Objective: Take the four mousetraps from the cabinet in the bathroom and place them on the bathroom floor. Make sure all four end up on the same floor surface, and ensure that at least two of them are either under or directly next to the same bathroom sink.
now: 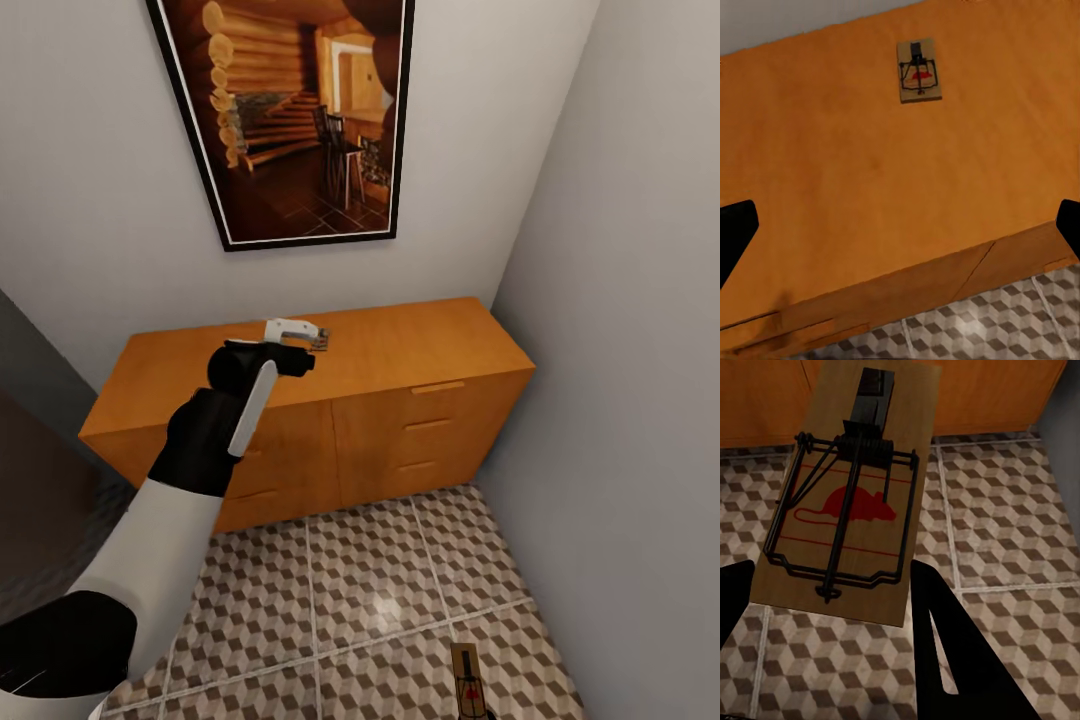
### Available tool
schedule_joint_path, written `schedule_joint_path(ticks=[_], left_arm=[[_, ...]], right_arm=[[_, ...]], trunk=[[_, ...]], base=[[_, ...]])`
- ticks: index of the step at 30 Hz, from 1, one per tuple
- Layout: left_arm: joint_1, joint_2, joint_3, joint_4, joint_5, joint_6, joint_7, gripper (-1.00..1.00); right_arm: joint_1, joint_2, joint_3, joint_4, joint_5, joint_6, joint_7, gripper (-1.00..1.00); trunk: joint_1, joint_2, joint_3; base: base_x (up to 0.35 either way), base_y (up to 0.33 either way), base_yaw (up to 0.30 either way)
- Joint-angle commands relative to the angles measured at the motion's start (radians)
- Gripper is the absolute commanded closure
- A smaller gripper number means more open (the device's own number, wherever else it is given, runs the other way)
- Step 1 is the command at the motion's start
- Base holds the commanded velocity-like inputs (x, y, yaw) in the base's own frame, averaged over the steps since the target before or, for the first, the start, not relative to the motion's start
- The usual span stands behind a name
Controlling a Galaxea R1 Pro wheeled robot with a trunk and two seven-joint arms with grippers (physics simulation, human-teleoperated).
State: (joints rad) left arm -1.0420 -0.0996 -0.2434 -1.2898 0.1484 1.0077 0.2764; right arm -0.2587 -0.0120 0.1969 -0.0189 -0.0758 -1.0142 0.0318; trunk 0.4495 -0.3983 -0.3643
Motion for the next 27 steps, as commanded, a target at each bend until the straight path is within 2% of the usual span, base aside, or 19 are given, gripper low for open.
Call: schedule_joint_path(ticks=[1,3,7,27], left_arm=[[-0.001,-0.001,0.013,0.000,0.017,0.003,0.010,-1.00],[-0.001,-0.008,0.047,0.002,0.034,0.002,0.010,-1.00],[-0.001,-0.012,0.066,0.002,0.046,0.002,0.010,-1.00],[0.000,-0.013,0.070,0.005,0.051,0.000,0.014,-1.00]], right_arm=[[-0.001,0.000,0.006,0.000,-0.012,-0.003,0.010,1.00],[-0.001,0.000,0.006,0.000,-0.012,-0.003,0.010,1.00],[-0.001,0.000,0.006,0.000,-0.012,-0.003,0.010,1.00],[-0.001,0.000,0.006,0.000,-0.012,-0.001,0.010,1.00]], trunk=[[0.001,-0.002,-0.002],[0.001,-0.002,-0.002],[0.001,-0.002,-0.002],[0.001,-0.002,-0.002]], base=[[0.000,0.000,0.000],[0.000,0.000,0.000],[0.000,0.000,0.000],[0.000,0.000,0.000]])
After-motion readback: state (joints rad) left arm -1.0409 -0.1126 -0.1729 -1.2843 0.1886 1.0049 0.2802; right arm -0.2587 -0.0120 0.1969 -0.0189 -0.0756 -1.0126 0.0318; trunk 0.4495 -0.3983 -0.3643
